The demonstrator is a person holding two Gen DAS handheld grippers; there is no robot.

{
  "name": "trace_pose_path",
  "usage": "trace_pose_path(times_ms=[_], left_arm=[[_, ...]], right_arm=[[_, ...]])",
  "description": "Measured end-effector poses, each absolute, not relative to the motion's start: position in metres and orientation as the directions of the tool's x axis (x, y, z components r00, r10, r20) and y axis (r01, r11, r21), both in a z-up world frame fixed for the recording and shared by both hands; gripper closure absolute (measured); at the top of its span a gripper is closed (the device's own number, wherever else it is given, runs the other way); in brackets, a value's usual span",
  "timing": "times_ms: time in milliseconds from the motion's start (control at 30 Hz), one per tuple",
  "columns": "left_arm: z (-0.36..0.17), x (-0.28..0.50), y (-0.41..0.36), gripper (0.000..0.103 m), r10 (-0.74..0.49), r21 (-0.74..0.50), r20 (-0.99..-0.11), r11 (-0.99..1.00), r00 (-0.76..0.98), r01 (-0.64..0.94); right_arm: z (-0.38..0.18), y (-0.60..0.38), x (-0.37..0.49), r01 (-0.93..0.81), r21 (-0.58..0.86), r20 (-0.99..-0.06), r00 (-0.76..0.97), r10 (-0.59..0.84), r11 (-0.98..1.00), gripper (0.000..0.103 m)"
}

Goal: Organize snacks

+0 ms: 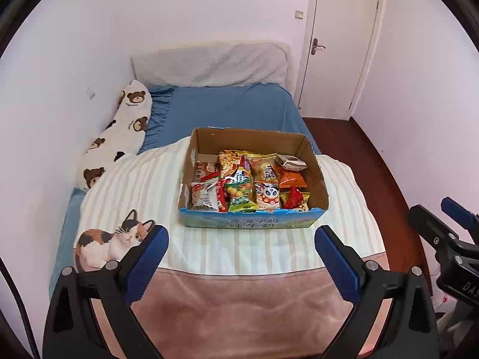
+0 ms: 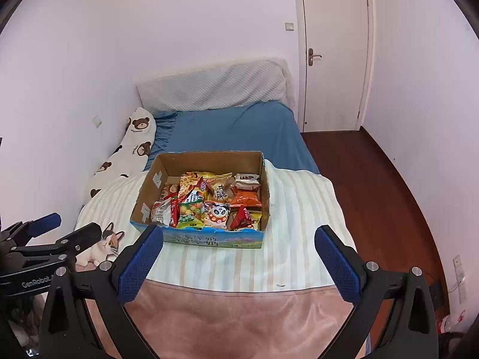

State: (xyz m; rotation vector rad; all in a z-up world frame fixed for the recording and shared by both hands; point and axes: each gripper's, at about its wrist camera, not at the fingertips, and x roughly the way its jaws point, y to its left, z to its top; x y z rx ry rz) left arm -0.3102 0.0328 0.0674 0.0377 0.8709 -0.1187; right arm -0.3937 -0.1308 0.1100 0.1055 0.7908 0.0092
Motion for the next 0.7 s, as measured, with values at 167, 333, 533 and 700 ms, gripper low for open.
trace_pose_path(times_ms=[167, 333, 533, 700], left_arm=[[0.065, -0.322, 0.033, 0.003, -0.073, 0.000, -0.769, 0.993, 0.635, 0.114], [0.056, -0.320, 0.035, 0.003, -0.067, -0.002, -0.781, 0.994, 0.621, 0.105], [0.048, -0.312, 0.037, 0.001, -0.052, 0.006, -0.774, 0.996, 0.631, 0.090], [0.033, -0.295, 0.036, 0.001, -0.012, 0.039, -0.772, 0.997, 0.636, 0.066]], right_arm=[[0.114, -0.125, -0.404, 0.016, 0.098, -0.711, 0.700, 0.059, 0.995, 0.000], [0.106, -0.122, -0.405, 0.016, 0.103, -0.724, 0.687, 0.064, 0.995, 0.000], [0.087, -0.125, -0.391, 0.040, 0.069, -0.733, 0.680, 0.023, 0.997, 0.000], [0.073, -0.128, -0.373, 0.062, 0.064, -0.735, 0.678, 0.005, 0.996, 0.000]])
